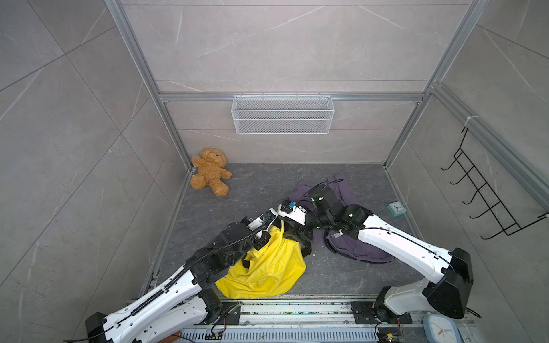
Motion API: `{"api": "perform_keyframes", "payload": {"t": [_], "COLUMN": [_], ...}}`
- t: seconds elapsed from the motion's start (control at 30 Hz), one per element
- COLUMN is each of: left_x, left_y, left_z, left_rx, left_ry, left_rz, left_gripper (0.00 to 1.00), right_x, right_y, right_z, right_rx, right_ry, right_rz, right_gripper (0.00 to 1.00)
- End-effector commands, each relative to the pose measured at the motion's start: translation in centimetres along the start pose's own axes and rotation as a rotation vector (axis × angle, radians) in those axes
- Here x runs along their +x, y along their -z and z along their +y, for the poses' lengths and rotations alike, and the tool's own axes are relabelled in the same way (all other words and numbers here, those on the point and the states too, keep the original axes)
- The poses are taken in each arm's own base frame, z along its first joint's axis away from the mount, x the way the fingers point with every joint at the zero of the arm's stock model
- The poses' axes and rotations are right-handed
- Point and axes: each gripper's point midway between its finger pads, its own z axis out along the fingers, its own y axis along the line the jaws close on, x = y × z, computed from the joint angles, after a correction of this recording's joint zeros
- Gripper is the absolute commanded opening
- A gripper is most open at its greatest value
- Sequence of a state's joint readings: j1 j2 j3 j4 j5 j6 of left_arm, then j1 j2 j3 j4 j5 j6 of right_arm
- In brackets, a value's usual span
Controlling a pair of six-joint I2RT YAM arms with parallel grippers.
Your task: Remove the belt from the trousers
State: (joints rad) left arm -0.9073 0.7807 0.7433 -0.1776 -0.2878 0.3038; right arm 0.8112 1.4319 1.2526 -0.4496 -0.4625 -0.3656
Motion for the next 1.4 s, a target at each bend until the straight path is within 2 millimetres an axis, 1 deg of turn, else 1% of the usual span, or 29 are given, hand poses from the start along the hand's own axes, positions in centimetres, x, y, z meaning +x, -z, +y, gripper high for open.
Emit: {"api": "perform_keyframes", "payload": {"t": [0.0,0.17,0.33,0.53,0.67,0.83,0.93,1.13,1.37], "left_x": [-2.7,-2.3,-2.0,-1.3,-1.4,-1.4,-1.5,-1.7,-1.8], "left_y": [1.0,1.2,1.5,1.6,1.8,1.9,1.9,2.1,2.4], "left_z": [0.9,1.4,2.0,3.1,3.2,3.0,3.0,3.2,3.3], "left_rx": [-0.023,-0.055,-0.080,-0.114,-0.101,-0.086,-0.082,-0.090,-0.092], "left_ry": [0.084,0.112,0.132,0.168,0.193,0.203,0.210,0.209,0.218], "left_rz": [-0.113,-0.110,-0.106,-0.087,-0.090,-0.089,-0.090,-0.097,-0.102], "left_gripper": [0.00,0.00,0.00,0.00,0.00,0.00,0.00,0.00,0.00], "right_x": [-1.9,-1.2,-1.2,0.3,-0.1,-1.8,-2.1,-1.7,-1.1], "right_y": [-0.4,-1.2,-1.4,-2.0,-1.7,-1.1,-1.3,-2.1,-2.3], "right_z": [-0.2,-0.4,-0.5,0.7,0.6,0.5,0.5,0.6,0.2], "right_rx": [0.007,0.039,0.069,0.086,0.142,0.182,0.191,0.178,0.210], "right_ry": [-0.020,-0.054,-0.039,0.016,0.036,0.076,0.096,0.092,0.081], "right_rz": [-0.104,-0.154,-0.167,-0.169,-0.215,-0.284,-0.288,-0.270,-0.259], "right_gripper": [0.69,0.69,0.68,0.71,0.70,0.70,0.70,0.67,0.64]}}
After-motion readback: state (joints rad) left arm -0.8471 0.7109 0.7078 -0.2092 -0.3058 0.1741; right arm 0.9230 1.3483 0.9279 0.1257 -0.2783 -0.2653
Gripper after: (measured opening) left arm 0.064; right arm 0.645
